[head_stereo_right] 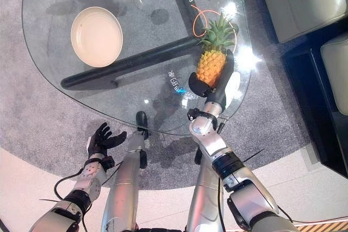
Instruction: Pick up the fruit to the plate
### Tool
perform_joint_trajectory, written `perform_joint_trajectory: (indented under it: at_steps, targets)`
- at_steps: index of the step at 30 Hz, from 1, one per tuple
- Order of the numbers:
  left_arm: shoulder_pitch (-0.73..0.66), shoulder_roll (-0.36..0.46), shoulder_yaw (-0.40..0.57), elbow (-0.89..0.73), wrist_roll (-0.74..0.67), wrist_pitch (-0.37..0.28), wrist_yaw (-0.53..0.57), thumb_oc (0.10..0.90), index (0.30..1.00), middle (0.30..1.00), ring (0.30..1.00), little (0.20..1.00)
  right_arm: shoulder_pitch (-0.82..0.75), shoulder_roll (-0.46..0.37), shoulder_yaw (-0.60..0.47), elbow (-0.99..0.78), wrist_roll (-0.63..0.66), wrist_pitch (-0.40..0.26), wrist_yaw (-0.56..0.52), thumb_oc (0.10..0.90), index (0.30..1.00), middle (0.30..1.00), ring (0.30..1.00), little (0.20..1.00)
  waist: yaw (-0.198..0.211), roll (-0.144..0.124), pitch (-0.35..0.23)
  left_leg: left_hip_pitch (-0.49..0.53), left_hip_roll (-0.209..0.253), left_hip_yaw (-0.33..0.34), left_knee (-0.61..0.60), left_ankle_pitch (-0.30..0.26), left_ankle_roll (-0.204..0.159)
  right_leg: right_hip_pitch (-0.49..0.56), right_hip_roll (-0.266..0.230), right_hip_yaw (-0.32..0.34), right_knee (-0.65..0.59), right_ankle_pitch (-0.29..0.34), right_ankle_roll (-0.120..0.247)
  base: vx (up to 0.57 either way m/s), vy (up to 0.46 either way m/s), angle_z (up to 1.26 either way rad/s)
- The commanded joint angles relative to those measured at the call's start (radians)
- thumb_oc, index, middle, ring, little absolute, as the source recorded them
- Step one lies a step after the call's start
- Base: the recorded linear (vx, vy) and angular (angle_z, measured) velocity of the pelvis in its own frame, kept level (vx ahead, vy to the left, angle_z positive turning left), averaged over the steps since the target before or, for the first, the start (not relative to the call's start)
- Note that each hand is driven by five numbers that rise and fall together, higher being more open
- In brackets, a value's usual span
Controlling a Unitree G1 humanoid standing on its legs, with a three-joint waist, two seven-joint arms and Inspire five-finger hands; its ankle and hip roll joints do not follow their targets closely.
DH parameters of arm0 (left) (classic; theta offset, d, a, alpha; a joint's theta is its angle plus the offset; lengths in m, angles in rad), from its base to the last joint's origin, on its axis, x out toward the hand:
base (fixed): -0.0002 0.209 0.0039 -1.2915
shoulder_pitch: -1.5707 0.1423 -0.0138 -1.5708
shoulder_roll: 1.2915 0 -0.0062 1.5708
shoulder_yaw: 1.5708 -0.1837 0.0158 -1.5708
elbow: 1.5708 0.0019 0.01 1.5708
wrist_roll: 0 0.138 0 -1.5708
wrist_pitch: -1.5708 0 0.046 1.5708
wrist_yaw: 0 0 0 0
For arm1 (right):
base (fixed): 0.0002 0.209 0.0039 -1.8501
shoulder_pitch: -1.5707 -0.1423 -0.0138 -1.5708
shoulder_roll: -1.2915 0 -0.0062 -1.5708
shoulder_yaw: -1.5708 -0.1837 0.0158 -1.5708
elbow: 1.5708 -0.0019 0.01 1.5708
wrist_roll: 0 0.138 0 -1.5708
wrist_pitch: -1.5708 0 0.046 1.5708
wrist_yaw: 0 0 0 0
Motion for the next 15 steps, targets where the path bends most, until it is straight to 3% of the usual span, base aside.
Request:
perform_joint_trajectory:
  at_steps: [1, 3, 5, 6, 7, 8, 15]
  targets:
    - [0.013, 0.02, -0.016, 0.013, 0.004, -0.043, 0.047, 0.8, 0.9, 0.9, 0.9, 0.9, 0.049, -0.001, -0.038, 0.089, 0.063, 0.017, 0.025, 0.8, 0.9, 0.9, 0.9, 0.9, 0.008, 0.037, -0.014, -0.041, -0.064, 0.013, 0.109, -0.094, 0.034, 0.003, 0.043, -0.061, -0.155, 0.125, -0.018, 0.0, 0.0, 0.0]
    - [0.012, 0.02, -0.017, 0.008, 0.003, -0.039, 0.053, 0.8, 0.9, 0.9, 0.9, 0.9, 0.048, -0.001, -0.04, 0.092, 0.062, 0.02, 0.036, 0.8, 0.9, 0.9, 0.9, 0.9, 0.007, 0.037, -0.014, -0.04, -0.064, 0.012, 0.108, -0.094, 0.034, 0.003, 0.043, -0.06, -0.156, 0.125, -0.018, 0.0, 0.0, 0.0]
    - [0.011, 0.02, -0.019, 0.003, 0.001, -0.035, 0.056, 0.8, 0.9, 0.9, 0.9, 0.9, 0.047, -0.001, -0.037, 0.093, 0.062, 0.027, 0.046, 0.676, 0.794, 0.794, 0.794, 0.776, 0.006, 0.038, -0.014, -0.04, -0.065, 0.011, 0.107, -0.093, 0.034, 0.003, 0.045, -0.059, -0.156, 0.125, -0.018, 0.0, 0.0, 0.0]
    - [0.011, 0.019, -0.018, 0.0, 0.003, -0.034, 0.057, 0.8, 0.9, 0.9, 0.9, 0.9, 0.046, -0.002, -0.037, 0.093, 0.06, 0.032, 0.054, 0.427, 0.58, 0.58, 0.58, 0.527, 0.007, 0.038, -0.014, -0.04, -0.066, 0.011, 0.106, -0.093, 0.034, 0.004, 0.046, -0.059, -0.156, 0.124, -0.019, 0.0, 0.0, 0.0]
    - [0.01, 0.019, -0.019, -0.001, 0.003, -0.034, 0.058, 0.8, 0.9, 0.9, 0.9, 0.9, 0.045, -0.003, -0.035, 0.096, 0.059, 0.035, 0.059, 0.226, 0.408, 0.408, 0.408, 0.326, 0.007, 0.038, -0.014, -0.041, -0.066, 0.011, 0.107, -0.093, 0.033, 0.003, 0.046, -0.059, -0.157, 0.125, -0.019, 0.0, 0.0, 0.0]
    - [0.009, 0.019, -0.018, -0.001, 0.001, -0.036, 0.058, 0.8, 0.9, 0.9, 0.9, 0.9, 0.043, -0.005, -0.031, 0.103, 0.052, 0.042, 0.071, 0.1, 0.3, 0.3, 0.3, 0.2, 0.006, 0.038, -0.014, -0.043, -0.067, 0.01, 0.108, -0.093, 0.033, 0.001, 0.046, -0.058, -0.156, 0.125, -0.019, 0.0, 0.0, 0.0]
    - [0.007, 0.021, -0.015, -0.007, -0.009, -0.031, 0.057, 0.8, 0.9, 0.9, 0.9, 0.9, 0.031, -0.015, -0.02, 0.122, 0.058, 0.072, 0.094, 0.1, 0.3, 0.3, 0.3, 0.2, 0.009, 0.039, -0.014, -0.039, -0.068, 0.009, 0.107, -0.093, 0.032, 0.006, 0.045, -0.059, -0.158, 0.125, -0.018, 0.0, 0.0, 0.0]
